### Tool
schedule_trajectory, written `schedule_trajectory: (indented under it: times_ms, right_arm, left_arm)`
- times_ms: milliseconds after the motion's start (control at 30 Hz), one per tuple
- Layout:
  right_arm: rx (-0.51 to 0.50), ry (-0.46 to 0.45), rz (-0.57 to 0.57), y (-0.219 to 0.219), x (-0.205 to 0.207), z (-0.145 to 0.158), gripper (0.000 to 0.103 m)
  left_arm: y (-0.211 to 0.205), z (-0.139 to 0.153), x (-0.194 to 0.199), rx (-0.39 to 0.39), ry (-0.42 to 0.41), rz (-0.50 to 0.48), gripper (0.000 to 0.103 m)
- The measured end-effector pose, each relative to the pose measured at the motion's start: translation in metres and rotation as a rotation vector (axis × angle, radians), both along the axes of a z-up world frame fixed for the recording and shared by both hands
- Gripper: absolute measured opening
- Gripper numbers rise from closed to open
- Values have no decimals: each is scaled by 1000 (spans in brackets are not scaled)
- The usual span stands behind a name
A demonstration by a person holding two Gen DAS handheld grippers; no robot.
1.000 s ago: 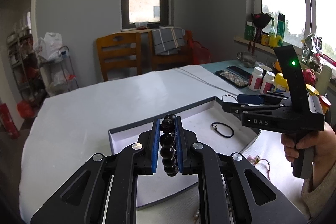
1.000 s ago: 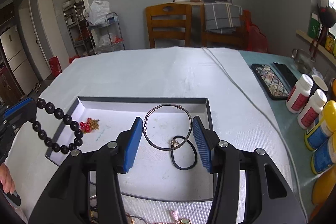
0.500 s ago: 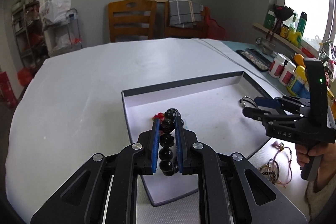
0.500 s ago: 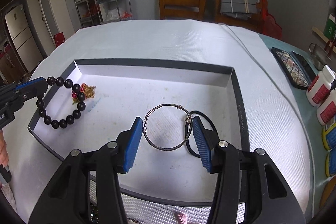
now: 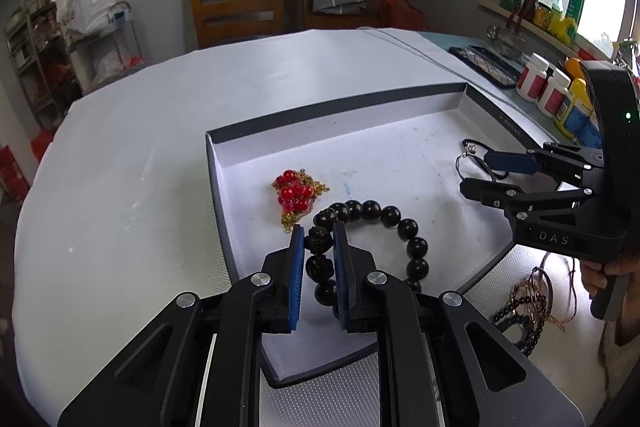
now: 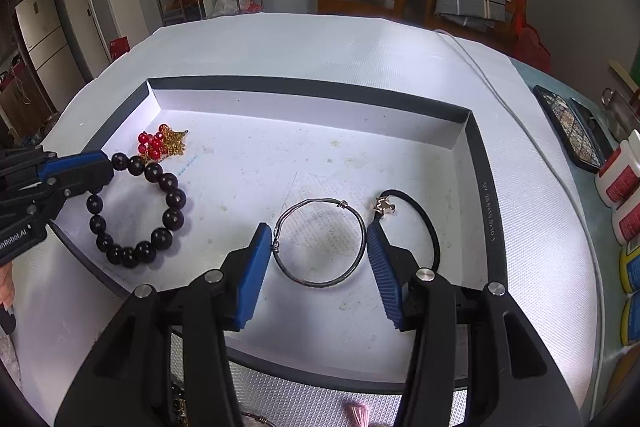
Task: Organize jewelry
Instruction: 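Open the right gripper releasing the bangle while the left gripper releases the bead bracelet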
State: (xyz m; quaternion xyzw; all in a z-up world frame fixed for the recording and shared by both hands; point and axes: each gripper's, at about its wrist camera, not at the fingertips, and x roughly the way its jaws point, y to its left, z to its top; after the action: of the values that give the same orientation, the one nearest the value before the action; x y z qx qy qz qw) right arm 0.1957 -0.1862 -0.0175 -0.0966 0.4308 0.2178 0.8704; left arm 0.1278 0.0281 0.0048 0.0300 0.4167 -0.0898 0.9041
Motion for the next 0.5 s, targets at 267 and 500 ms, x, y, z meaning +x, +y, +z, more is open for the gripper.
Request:
schedule_trajectory:
  times_ms: [267, 500]
  right_arm:
    - [5, 15, -9, -4, 4, -2, 49]
    - [-12, 5, -4, 2, 4, -4, 49]
  left_arm:
    - [-2, -10, 2, 48, 25, 6, 15]
    - [-6, -13, 3, 72, 18, -2, 19]
